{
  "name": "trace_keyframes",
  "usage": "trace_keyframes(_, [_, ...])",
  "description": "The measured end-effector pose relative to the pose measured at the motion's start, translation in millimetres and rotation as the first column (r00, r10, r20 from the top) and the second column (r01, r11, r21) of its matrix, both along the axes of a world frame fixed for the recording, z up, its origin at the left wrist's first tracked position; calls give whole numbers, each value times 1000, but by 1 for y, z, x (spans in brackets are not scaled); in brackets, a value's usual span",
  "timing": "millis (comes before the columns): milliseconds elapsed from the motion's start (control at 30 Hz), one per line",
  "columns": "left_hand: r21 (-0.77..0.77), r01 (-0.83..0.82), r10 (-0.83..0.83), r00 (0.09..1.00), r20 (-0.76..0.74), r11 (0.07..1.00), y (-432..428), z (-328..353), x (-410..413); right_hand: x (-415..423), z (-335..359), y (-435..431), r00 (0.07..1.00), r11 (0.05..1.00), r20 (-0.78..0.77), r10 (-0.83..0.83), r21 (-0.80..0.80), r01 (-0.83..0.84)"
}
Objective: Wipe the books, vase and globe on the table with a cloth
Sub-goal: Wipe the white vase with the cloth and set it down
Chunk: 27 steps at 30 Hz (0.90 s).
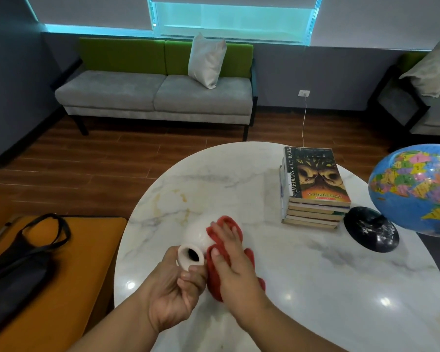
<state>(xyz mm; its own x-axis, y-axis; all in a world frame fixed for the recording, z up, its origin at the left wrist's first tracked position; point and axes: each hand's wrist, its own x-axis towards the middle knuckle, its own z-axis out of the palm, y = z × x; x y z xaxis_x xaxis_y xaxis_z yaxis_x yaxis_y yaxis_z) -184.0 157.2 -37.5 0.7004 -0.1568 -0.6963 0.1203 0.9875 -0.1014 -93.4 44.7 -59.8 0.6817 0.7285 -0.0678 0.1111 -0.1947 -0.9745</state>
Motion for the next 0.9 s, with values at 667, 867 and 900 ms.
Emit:
trace_keyframes(667, [760,647,-75,756,-650,-64,19,11,9,74,32,-39,378,950,-923,-71,53,308])
trace_keyframes(867, [583,527,129,800,-586,-618,26,21,14,89,59,-46,355,913,-935,13,155,376])
trace_keyframes(900, [601,476,101,830,-549,-642,26,22,18,87,58,-44,360,916,-933,8,152,371])
